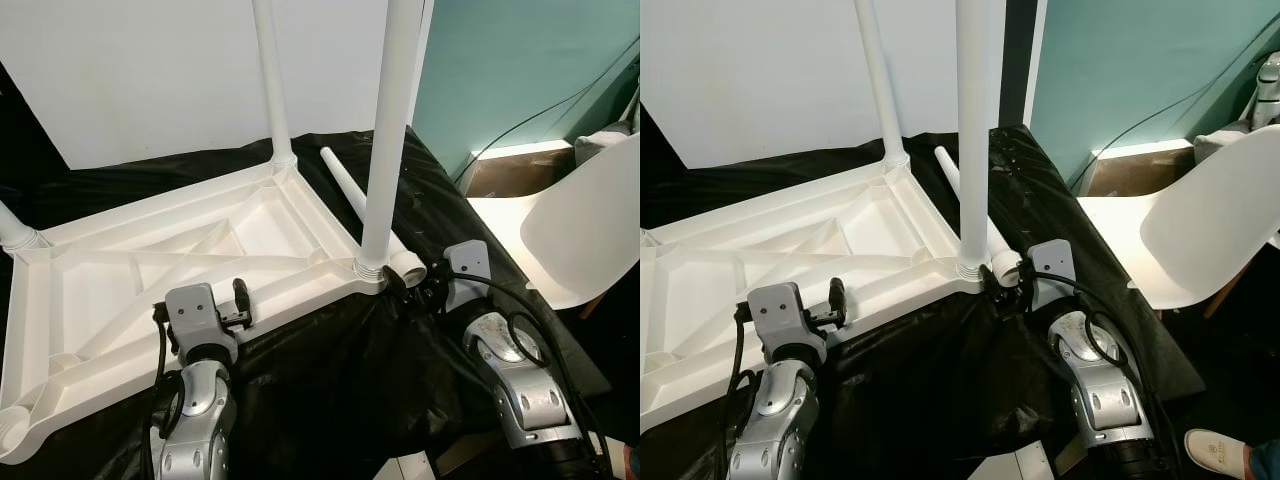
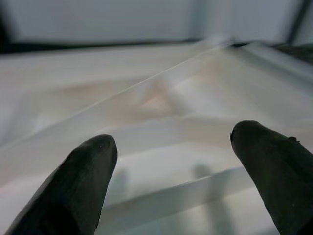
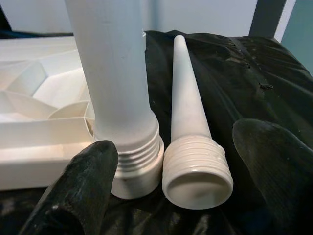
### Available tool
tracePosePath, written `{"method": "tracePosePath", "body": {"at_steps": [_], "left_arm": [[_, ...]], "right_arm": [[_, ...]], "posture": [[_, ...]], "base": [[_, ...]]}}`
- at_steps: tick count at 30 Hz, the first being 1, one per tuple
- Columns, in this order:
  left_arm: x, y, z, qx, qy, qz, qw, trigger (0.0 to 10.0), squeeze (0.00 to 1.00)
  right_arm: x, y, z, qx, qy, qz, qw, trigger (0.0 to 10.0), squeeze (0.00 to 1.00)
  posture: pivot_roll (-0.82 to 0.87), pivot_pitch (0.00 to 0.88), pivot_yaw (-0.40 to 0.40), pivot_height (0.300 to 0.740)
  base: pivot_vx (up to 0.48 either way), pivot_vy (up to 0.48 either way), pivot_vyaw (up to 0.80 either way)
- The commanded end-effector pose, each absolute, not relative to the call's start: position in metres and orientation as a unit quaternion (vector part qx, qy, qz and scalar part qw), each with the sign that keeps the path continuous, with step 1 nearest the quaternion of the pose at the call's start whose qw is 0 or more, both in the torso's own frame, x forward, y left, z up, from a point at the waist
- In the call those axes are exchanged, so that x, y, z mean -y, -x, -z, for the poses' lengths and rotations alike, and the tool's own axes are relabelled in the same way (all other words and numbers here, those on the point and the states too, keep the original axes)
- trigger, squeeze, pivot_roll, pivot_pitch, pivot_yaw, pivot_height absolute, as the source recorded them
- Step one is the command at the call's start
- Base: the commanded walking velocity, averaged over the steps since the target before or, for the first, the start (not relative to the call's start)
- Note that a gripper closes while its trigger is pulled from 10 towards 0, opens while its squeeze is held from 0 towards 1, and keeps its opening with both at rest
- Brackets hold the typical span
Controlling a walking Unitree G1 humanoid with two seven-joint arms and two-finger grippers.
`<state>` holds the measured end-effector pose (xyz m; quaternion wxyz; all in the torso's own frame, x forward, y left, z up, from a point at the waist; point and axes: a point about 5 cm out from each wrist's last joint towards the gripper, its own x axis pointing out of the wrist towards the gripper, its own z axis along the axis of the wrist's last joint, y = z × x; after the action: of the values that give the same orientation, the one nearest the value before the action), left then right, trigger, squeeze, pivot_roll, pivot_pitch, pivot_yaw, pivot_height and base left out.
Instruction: Building children table
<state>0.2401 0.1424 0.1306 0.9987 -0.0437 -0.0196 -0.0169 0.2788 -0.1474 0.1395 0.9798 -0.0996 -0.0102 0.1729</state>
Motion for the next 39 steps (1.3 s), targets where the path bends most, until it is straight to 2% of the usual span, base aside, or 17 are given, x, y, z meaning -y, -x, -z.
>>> {"method": "tracePosePath", "body": {"at_steps": [1, 4, 12, 16, 18, 23, 27, 33, 39], "left_arm": [[-0.133, -0.235, -0.135, 0.029, 0.03, 0.112, 0.993, 10.0, 0.0], [-0.128, -0.222, -0.137, 0.007, 0.001, 0.24, 0.971, 10.0, 0.0], [-0.12, -0.214, -0.123, -0.04, -0.038, 0.337, 0.94, 10.0, 0.0], [-0.119, -0.221, -0.111, -0.063, -0.068, 0.326, 0.941, 10.0, 0.0], [-0.124, -0.229, -0.099, -0.094, -0.111, 0.316, 0.938, 10.0, 0.0], [-0.128, -0.237, -0.093, -0.112, -0.136, 0.301, 0.937, 10.0, 0.0], [-0.128, -0.249, -0.089, -0.124, -0.161, 0.274, 0.94, 10.0, 0.0], [-0.125, -0.249, -0.086, -0.128, -0.165, 0.275, 0.938, 10.0, 0.0], [-0.112, -0.254, -0.078, -0.13, -0.177, 0.283, 0.934, 10.0, 0.0]], "right_arm": [[0.143, -0.28, -0.142, 0.016, 0.115, -0.188, 0.975, 10.0, 0.0], [0.141, -0.288, -0.146, 0.031, 0.139, -0.204, 0.969, 10.0, 0.0], [0.137, -0.298, -0.154, 0.043, 0.144, -0.209, 0.966, 10.0, 0.0], [0.131, -0.301, -0.157, 0.05, 0.148, -0.22, 0.963, 10.0, 0.0], [0.122, -0.304, -0.161, 0.065, 0.159, -0.248, 0.953, 10.0, 0.0], [0.114, -0.305, -0.163, 0.073, 0.175, -0.279, 0.941, 10.0, 0.0], [0.106, -0.306, -0.165, 0.078, 0.192, -0.335, 0.919, 10.0, 0.0], [0.107, -0.309, -0.166, 0.076, 0.198, -0.345, 0.914, 10.0, 0.0], [0.119, -0.33, -0.169, 0.069, 0.216, -0.343, 0.911, 10.0, 0.0]], "posture": [[0.04, 0.0, 0.004, 0.74], [0.05, 0.0, 0.006, 0.74], [0.05, 0.0, 0.005, 0.74], [0.04, 0.0, 0.008, 0.74], [0.04, 0.0, 0.012, 0.74], [0.04, 0.0, 0.013, 0.74], [0.03, 0.0, 0.014, 0.74], [0.03, 0.0, 0.016, 0.74], [0.04, 0.0, 0.018, 0.74]], "base": [[0.0, 0.0, 0.0], [0.0, 0.0, 0.0], [0.0, 0.0, 0.0], [0.0, 0.0, 0.0], [0.0, 0.0, 0.0], [0.0, 0.0, 0.0], [0.0, 0.0, 0.0], [0.0, 0.0, 0.0], [0.0, 0.0, 0.0]]}}
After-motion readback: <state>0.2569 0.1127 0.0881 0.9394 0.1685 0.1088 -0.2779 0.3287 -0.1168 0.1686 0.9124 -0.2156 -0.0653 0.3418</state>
